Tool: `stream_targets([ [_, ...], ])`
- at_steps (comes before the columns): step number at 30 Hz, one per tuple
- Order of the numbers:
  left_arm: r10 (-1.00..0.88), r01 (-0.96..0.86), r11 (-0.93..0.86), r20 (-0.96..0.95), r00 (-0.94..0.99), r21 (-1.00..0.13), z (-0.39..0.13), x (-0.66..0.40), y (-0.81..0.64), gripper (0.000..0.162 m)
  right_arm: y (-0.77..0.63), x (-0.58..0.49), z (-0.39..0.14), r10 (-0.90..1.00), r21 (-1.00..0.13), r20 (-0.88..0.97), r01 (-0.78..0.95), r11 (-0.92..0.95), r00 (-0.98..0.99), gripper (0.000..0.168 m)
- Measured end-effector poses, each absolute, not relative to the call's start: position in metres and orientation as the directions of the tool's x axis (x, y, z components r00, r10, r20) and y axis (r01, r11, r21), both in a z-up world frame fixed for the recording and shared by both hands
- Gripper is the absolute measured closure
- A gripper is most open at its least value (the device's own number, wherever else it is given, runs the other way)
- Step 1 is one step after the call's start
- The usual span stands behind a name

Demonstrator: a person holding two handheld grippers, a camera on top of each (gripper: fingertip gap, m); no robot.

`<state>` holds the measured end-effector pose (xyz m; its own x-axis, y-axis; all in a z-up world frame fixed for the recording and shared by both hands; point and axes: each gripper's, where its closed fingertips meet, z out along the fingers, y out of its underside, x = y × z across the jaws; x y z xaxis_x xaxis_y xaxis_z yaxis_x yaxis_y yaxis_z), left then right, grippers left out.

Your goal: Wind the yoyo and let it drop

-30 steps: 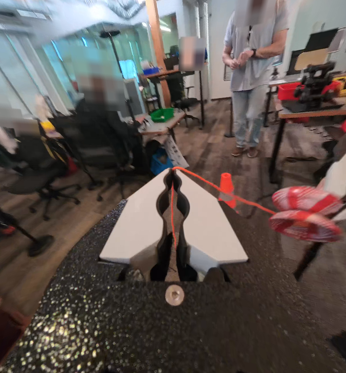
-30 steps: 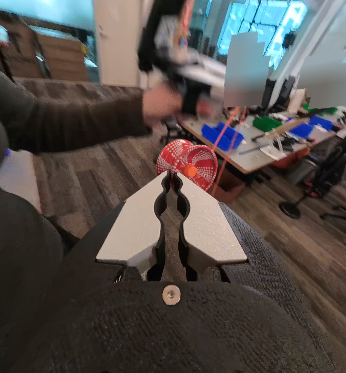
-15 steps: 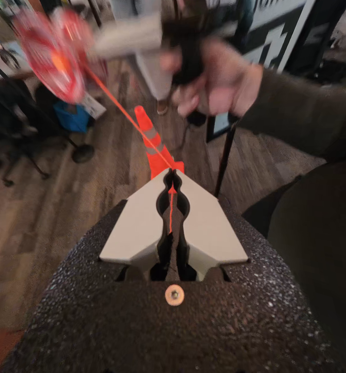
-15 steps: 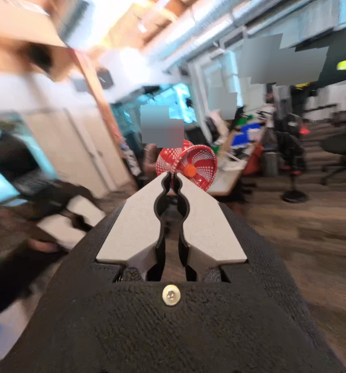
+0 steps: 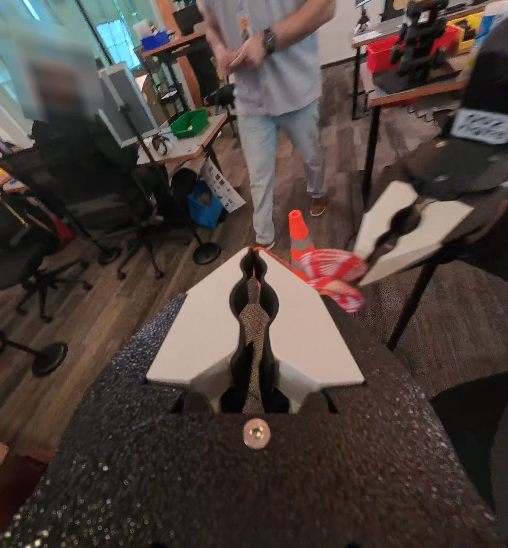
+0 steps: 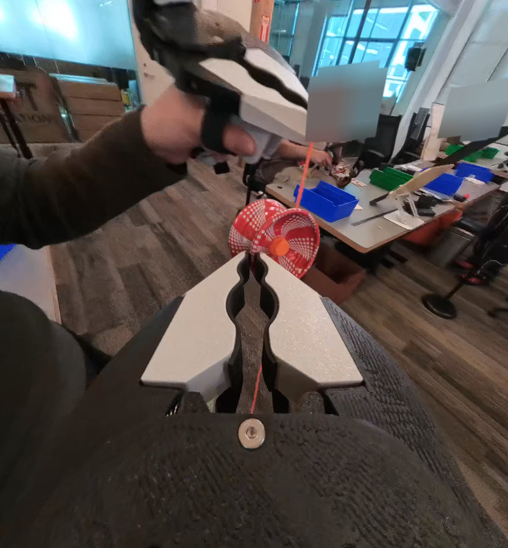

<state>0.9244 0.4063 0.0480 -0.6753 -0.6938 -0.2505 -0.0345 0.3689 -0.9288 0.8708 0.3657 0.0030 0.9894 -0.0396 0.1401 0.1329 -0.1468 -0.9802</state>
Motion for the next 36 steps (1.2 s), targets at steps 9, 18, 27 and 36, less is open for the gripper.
stream_targets([
  [9,-0.588,-0.153,0.461,-0.172,-0.791,-0.874,0.002,0.89,0.356,0.162,0.355,0.923,0.036,-0.339,-0.991,-0.067,-0.023,0.133,0.938,0.167],
  [18,-0.619,-0.224,0.126,0.1,-0.779,-0.967,-0.017,0.905,0.36,0.162,0.375,0.885,0.058,-0.201,-0.974,-0.036,0.011,0.227,0.979,0.168],
  [27,-0.574,-0.212,0.029,0.157,-0.804,-0.977,-0.034,0.9,0.356,0.162,0.379,0.872,0.068,-0.156,-0.969,-0.005,0.034,0.244,0.988,0.168],
  [36,-0.649,-0.215,0.061,0.125,-0.751,-0.975,-0.067,0.92,0.366,0.162,0.379,0.862,0.069,-0.095,-0.974,0.003,0.025,0.227,0.995,0.168],
])
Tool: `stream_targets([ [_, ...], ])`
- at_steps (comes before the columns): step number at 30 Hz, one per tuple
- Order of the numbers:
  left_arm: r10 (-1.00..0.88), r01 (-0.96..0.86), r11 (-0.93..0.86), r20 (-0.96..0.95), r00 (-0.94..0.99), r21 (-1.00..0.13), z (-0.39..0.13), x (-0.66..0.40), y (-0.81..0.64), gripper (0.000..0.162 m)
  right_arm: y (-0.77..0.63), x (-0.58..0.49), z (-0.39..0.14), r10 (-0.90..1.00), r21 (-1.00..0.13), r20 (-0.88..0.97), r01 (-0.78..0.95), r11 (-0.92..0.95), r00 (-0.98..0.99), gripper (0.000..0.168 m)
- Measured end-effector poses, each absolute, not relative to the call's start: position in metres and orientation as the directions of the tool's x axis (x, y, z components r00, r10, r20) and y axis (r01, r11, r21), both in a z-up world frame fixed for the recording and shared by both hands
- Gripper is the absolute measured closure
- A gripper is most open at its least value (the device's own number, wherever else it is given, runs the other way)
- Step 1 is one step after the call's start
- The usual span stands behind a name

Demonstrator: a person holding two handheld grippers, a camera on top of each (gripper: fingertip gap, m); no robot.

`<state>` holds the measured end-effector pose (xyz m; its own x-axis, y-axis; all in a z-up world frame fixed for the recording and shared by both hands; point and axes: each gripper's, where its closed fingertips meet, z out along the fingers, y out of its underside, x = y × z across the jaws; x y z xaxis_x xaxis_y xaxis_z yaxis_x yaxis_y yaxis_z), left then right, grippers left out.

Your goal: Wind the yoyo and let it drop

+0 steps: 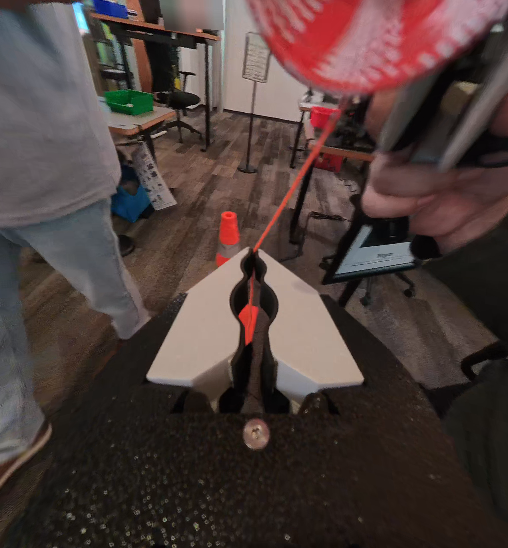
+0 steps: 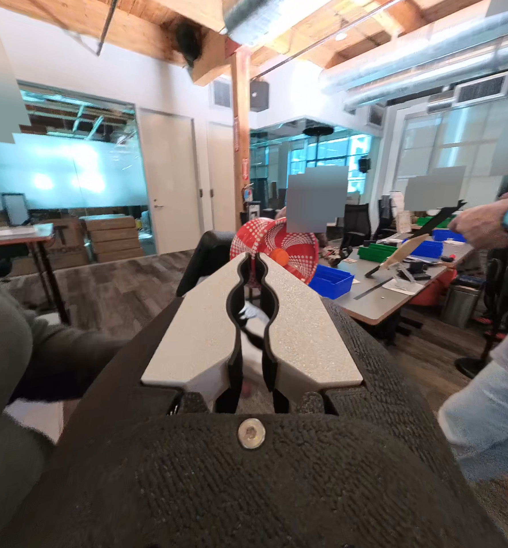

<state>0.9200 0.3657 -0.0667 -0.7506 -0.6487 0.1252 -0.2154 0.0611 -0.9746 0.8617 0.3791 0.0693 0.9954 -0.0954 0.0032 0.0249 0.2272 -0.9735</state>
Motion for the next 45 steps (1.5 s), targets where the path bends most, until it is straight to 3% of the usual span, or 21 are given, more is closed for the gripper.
stream_targets([
  [6,-0.755,-0.112,0.151,-0.041,-0.654,-0.982,-0.021,0.946,0.417,0.162,0.377,0.835,0.034,0.086,-0.993,0.115,0.116,0.003,0.99,0.168],
  [10,-0.723,-0.017,0.233,-0.161,-0.672,-0.972,0.027,0.929,0.417,0.162,0.374,0.861,0.009,-0.066,-0.957,0.222,0.204,-0.207,0.973,0.167],
  [13,-0.658,-0.047,0.296,-0.168,-0.734,-0.954,0.037,0.906,0.39,0.162,0.375,0.881,0.012,-0.202,-0.949,0.254,0.203,-0.24,0.946,0.167],
  [15,-0.626,-0.094,0.327,-0.141,-0.767,-0.94,0.033,0.892,0.375,0.162,0.37,0.899,0.02,-0.326,-0.961,0.244,0.182,-0.21,0.913,0.168],
  [18,-0.603,-0.187,0.334,-0.056,-0.796,-0.924,0.008,0.886,0.362,0.162,0.365,0.901,0.046,-0.36,-0.996,0.082,0.09,0.005,0.929,0.168],
  [20,-0.579,-0.233,0.252,0.047,-0.814,-0.939,-0.003,0.887,0.355,0.162,0.367,0.888,0.059,-0.271,-0.992,0.0,0.033,0.118,0.963,0.168],
  [25,-0.579,-0.277,0.083,0.18,-0.795,-0.957,-0.021,0.901,0.355,0.162,0.378,0.866,0.063,-0.144,-0.985,-0.038,-0.013,0.17,0.989,0.168],
  [34,-0.73,-0.343,0.156,0.126,-0.672,-0.926,-0.084,0.944,0.395,0.162,0.358,0.8,0.092,0.273,-0.953,0.066,-0.02,0.303,0.96,0.168],
  [45,-0.782,-0.02,0.13,-0.09,-0.616,-0.991,0.062,0.934,0.438,0.162,0.363,0.849,0.004,0.069,-0.99,0.035,0.044,-0.137,0.997,0.168],
])
